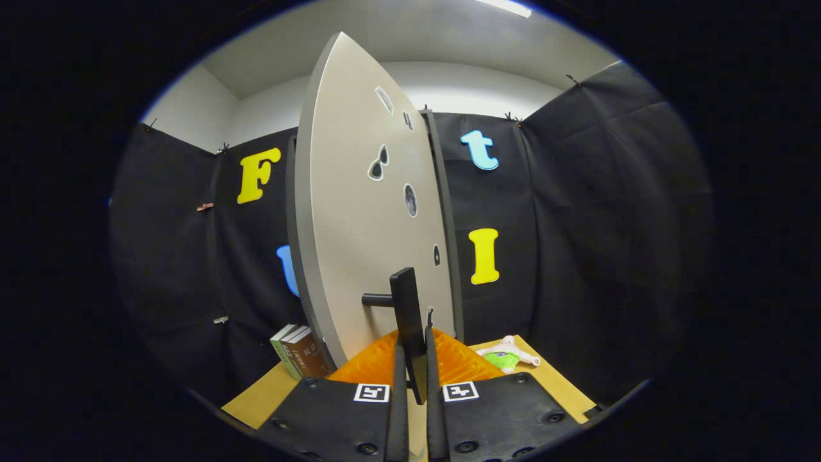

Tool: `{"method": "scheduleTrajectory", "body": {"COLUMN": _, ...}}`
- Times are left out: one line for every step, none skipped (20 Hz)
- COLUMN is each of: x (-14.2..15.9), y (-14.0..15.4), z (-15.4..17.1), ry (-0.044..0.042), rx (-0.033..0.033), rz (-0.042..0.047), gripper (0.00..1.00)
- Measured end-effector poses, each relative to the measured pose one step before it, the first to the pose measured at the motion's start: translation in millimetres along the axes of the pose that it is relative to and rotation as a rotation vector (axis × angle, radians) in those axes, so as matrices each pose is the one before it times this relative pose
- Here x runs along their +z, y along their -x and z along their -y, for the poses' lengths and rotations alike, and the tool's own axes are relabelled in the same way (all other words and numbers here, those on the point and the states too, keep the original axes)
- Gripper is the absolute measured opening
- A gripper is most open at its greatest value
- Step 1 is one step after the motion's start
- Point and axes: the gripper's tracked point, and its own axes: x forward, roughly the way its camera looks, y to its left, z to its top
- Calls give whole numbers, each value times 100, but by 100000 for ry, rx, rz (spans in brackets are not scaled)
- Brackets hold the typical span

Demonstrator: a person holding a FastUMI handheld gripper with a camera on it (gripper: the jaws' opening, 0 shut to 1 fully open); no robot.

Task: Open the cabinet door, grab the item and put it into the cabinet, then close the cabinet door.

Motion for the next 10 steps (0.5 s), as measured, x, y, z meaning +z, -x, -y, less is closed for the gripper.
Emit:
{"method": "scheduleTrajectory", "body": {"x": 367, "y": 3, "z": 412, "ry": 42, "rx": -766, "rz": 879, "gripper": 15}}
{"method": "scheduleTrajectory", "body": {"x": 403, "y": 20, "z": 351, "ry": 413, "rx": -970, "rz": 1010, "gripper": 15}}
{"method": "scheduleTrajectory", "body": {"x": 95, "y": 72, "z": 655, "ry": 1138, "rx": -1244, "rz": 619, "gripper": 14}}
{"method": "scheduleTrajectory", "body": {"x": -78, "y": 21, "z": 638, "ry": 1448, "rx": -1503, "rz": 110, "gripper": 14}}
{"method": "scheduleTrajectory", "body": {"x": 17, "y": 16, "z": 715, "ry": 1369, "rx": -1394, "rz": 104, "gripper": 14}}
{"method": "scheduleTrajectory", "body": {"x": 208, "y": -19, "z": 438, "ry": 777, "rx": -1296, "rz": 320, "gripper": 13}}
{"method": "scheduleTrajectory", "body": {"x": 218, "y": 267, "z": 720, "ry": 341, "rx": -1072, "rz": 393, "gripper": 11}}
{"method": "scheduleTrajectory", "body": {"x": 252, "y": 179, "z": 673, "ry": -21, "rx": -1064, "rz": 461, "gripper": 11}}
{"method": "scheduleTrajectory", "body": {"x": 165, "y": 271, "z": 723, "ry": 150, "rx": -1241, "rz": 342, "gripper": 10}}
{"method": "scheduleTrajectory", "body": {"x": 143, "y": 280, "z": 649, "ry": 665, "rx": -1178, "rz": 102, "gripper": 10}}
